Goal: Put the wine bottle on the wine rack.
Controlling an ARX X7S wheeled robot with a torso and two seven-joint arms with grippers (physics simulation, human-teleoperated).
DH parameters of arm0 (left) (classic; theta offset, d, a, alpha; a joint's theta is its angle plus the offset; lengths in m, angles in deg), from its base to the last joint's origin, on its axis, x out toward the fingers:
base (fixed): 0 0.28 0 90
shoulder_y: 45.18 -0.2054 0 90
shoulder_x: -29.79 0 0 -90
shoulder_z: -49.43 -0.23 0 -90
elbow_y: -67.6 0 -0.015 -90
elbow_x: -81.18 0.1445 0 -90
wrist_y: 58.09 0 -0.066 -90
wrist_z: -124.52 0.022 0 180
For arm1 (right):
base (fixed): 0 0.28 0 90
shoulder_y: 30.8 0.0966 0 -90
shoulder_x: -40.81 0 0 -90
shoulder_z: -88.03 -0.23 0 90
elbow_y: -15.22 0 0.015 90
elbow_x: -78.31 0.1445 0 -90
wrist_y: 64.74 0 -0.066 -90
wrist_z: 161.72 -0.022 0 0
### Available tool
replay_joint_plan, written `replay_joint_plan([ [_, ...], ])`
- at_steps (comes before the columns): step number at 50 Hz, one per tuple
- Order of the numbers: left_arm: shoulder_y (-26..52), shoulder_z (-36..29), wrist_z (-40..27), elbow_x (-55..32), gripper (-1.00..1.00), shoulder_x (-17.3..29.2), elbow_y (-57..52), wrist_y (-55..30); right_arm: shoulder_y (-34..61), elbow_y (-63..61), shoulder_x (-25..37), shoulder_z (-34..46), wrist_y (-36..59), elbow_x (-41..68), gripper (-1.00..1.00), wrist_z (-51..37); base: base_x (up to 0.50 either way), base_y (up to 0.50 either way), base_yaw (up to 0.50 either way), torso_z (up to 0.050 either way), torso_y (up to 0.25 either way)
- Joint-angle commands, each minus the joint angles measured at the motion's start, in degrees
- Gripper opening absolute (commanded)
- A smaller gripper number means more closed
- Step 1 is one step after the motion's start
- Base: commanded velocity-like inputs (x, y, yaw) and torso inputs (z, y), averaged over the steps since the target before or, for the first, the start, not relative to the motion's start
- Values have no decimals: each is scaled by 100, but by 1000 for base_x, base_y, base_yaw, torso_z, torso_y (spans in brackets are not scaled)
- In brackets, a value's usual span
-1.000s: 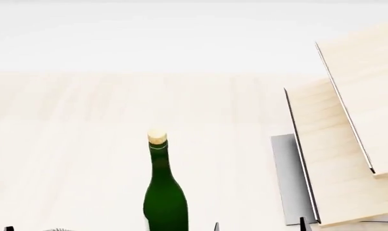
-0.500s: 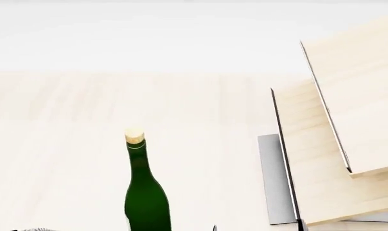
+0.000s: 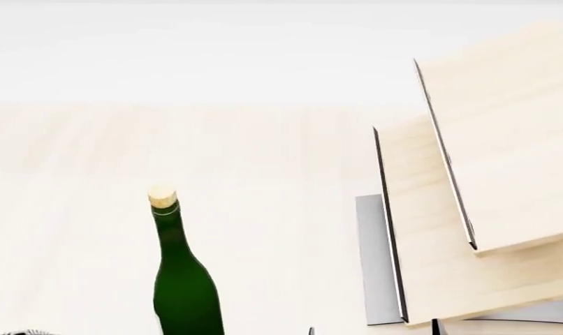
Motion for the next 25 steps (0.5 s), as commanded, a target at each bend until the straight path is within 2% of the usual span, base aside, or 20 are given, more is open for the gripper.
replay_joint_plan([
  [1,-11,-8,-30,2,100,29,-41,-17,-10,-36,32,20,3,9,100,-21,0,-90,0,0,0],
  [25,-21,-109,-71,67,100,60,-7,41,-16,1,63,81,-56,-14,100,-63,0,-89,0,0,0],
])
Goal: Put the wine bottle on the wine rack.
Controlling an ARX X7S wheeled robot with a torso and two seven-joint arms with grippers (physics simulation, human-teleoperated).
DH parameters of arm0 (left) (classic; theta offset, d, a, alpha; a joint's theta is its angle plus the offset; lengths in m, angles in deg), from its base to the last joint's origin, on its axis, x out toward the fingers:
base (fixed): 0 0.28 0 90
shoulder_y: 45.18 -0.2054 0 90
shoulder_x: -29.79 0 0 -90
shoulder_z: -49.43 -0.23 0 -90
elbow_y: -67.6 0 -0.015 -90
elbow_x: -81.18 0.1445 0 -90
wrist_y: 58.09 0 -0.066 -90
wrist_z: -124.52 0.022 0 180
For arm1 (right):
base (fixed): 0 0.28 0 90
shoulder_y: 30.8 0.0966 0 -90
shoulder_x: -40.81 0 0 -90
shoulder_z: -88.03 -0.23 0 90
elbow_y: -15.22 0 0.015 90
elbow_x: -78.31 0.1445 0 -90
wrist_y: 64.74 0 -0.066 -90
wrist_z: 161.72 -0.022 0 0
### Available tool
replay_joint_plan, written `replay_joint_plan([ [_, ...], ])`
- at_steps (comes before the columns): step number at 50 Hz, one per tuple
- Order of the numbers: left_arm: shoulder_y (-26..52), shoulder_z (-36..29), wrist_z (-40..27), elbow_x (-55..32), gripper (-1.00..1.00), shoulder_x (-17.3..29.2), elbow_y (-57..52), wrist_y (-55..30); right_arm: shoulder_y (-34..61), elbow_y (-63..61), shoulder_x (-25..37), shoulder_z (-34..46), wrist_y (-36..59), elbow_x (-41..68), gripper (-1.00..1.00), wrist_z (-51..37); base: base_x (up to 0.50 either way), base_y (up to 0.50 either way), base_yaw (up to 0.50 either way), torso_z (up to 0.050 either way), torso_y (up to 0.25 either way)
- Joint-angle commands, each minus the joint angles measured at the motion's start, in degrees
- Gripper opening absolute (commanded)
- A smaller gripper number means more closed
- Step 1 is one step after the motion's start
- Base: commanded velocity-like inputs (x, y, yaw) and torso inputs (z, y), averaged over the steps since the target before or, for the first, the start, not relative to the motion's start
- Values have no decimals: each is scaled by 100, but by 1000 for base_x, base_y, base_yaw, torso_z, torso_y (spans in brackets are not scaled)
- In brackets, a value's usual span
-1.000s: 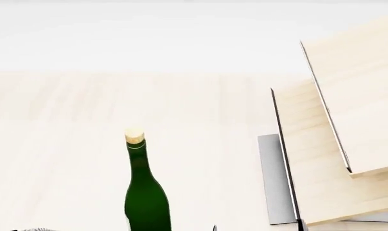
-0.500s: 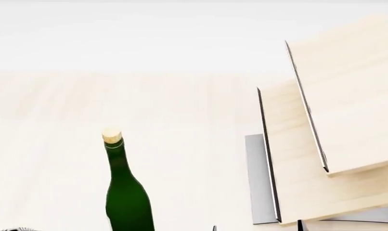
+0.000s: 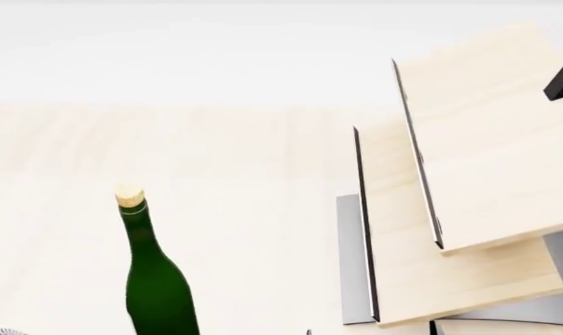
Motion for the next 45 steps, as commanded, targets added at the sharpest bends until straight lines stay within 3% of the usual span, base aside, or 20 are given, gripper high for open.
replay_joint_plan([
  [1,2,-38,-22,20,100,17,19,22,6,27,16,21,-27,2,100,-19,0,-90,0,0,0],
  [45,34,-109,-124,33,100,88,23,11,35,89,70,127,-44,-52,100,-98,0,-88,0,0,0],
])
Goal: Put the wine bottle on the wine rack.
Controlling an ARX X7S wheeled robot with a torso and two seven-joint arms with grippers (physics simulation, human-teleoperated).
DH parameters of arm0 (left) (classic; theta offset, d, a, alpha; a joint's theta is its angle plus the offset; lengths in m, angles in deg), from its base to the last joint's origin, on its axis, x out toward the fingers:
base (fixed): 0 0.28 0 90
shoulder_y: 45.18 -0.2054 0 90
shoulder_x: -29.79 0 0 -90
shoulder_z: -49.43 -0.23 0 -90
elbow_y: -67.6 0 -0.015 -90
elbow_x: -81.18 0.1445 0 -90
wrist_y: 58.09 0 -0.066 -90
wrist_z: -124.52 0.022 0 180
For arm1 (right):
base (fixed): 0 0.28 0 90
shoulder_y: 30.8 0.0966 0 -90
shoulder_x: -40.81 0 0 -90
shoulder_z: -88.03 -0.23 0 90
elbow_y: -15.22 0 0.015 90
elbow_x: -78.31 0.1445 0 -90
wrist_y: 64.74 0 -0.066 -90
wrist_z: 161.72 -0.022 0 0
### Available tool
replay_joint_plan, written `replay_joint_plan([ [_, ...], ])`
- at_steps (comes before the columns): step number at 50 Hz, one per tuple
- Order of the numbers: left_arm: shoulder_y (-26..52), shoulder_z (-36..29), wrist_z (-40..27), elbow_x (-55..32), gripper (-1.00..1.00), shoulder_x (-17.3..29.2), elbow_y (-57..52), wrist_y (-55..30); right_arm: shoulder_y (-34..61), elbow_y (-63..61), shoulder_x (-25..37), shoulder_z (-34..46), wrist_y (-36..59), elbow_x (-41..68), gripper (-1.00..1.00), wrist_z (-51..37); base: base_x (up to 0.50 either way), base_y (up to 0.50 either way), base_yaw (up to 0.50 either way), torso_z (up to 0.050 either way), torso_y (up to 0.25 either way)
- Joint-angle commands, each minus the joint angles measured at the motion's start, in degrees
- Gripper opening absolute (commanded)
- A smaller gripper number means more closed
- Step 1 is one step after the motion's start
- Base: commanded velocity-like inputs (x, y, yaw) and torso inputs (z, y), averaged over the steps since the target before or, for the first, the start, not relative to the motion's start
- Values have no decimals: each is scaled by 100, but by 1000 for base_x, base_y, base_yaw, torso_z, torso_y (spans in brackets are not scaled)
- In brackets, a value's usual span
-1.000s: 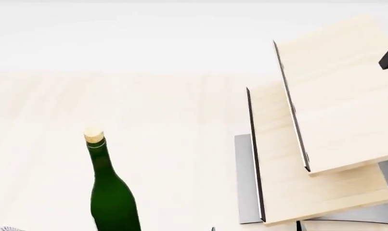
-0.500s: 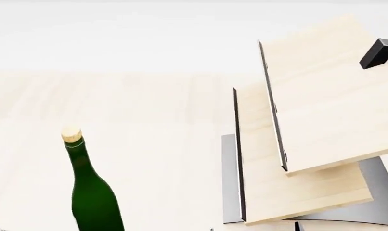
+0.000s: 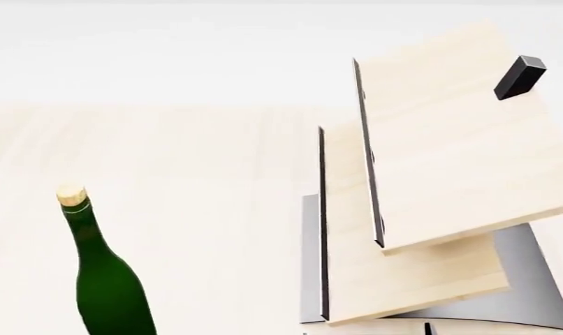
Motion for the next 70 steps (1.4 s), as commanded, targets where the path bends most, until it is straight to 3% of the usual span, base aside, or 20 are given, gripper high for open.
replay_joint_plan([
  [1,17,-18,-28,3,100,18,27,14,25,34,11,26,-4,-2,100,-18,0,-86,0,0,0],
  [47,61,-93,-121,26,100,87,50,-10,198,-132,-202,-117,241,-199,100,-470,0,-52,0,0,0],
  [60,56,-121,-138,62,100,107,-2,-40,862,-656,-329,-29,1226,-137,100,-396,0,0,0,0,0],
  [70,29,-151,-165,128,100,114,-8,-16,2222,-1089,-448,33,3133,15,100,-326,0,0,0,0,0],
])
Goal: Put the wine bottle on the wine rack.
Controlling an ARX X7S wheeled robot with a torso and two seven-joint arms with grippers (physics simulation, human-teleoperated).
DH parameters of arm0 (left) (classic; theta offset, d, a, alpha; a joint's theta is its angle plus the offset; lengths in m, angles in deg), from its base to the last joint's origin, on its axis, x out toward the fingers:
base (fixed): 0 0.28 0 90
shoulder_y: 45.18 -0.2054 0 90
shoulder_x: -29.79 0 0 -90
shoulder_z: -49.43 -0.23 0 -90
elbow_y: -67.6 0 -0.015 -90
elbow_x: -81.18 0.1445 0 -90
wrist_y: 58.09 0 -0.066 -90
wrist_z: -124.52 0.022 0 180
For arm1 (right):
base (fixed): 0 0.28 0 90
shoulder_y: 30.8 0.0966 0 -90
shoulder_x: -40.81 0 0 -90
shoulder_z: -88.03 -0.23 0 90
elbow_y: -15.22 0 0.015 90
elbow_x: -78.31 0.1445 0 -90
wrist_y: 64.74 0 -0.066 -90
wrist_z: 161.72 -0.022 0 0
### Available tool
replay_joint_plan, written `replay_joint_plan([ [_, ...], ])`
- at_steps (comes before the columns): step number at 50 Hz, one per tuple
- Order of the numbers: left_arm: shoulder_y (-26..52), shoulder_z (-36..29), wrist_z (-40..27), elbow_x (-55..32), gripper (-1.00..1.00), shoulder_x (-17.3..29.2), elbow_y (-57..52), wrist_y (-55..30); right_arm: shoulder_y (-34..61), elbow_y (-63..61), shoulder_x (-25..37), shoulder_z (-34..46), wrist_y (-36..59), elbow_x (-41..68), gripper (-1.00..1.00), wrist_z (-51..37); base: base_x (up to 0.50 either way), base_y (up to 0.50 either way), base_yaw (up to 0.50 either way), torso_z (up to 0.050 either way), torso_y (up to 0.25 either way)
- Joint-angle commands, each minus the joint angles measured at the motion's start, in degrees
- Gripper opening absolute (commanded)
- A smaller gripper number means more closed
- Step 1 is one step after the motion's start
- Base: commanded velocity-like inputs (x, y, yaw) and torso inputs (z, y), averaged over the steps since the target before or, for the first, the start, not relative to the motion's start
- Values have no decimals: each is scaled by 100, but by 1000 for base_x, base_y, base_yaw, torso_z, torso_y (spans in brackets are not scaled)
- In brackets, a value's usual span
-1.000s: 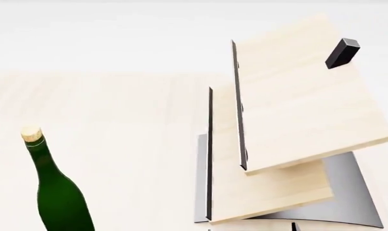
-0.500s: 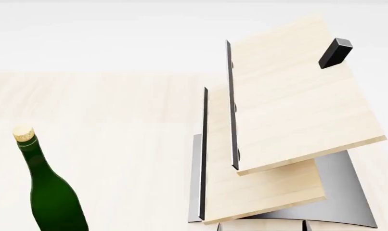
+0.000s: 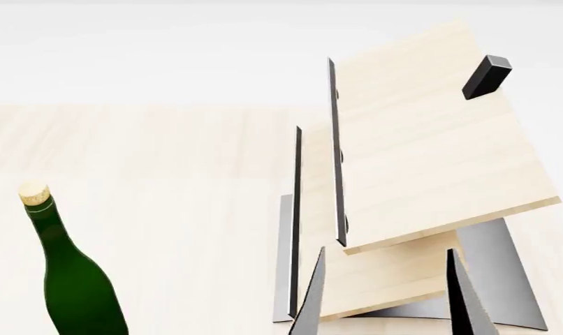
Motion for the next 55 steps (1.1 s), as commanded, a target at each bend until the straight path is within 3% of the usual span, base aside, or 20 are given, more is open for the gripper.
replay_joint_plan([
  [1,-14,-31,-25,53,100,12,-4,14,1204,-415,-77,175,1702,-39,100,111,0,0,0,0,0],
  [6,-3,-47,-30,67,100,14,-5,4,1767,-572,-322,-38,2355,-6,100,-132,0,0,0,0,0],
  [13,-8,-57,-44,77,100,22,-40,-21,2813,-517,-309,-173,3374,507,100,285,0,0,0,0,0],
  [14,-10,-57,-48,80,100,24,-41,-15,2897,-437,-369,-271,3300,705,100,369,0,0,0,0,0],
  [15,-10,-58,-51,77,100,26,-39,-11,2834,-141,-456,-335,2440,695,100,505,0,0,0,0,0],
  [16,-3,-59,-52,84,100,26,-35,-18,3060,-249,-414,-363,3256,1204,100,590,0,0,0,0,0],
  [21,7,-68,-60,88,100,30,-35,-31,3386,4,-230,-17,2924,741,100,757,0,0,0,0,0],
  [22,6,-69,-62,88,100,32,-38,-31,3555,-233,-278,-133,3783,1123,100,670,0,0,0,0,0],
  [26,-5,-54,-73,64,100,50,-86,-57,3719,-69,-6,382,2992,511,100,956,0,0,0,0,0],
  [27,-8,-53,-75,66,100,54,-95,-58,3787,-83,24,490,3247,318,100,870,0,0,0,0,0],
  [29,2,-57,-81,72,100,50,-85,-61,4192,-256,5,583,4505,573,100,1004,0,0,0,0,0],
  [30,5,-63,-81,78,100,50,-80,-56,4159,-177,-53,490,4231,639,100,1049,0,0,0,0,0],
  [33,28,-79,-78,87,100,48,-51,-66,4460,-188,-153,317,5322,1424,100,1497,0,0,0,0,0],
  [41,32,-79,-98,74,100,66,-51,-67,4655,-194,-95,402,5725,2156,100,2194,0,0,0,0,0],
  [49,40,-87,-114,72,100,76,-46,-77,5343,352,-499,-591,7068,3982,100,2890,0,0,0,0,0],
  [55,51,-104,-118,74,100,83,-45,-94,5967,998,-572,-858,7636,4582,100,3199,0,0,0,0,0],
])
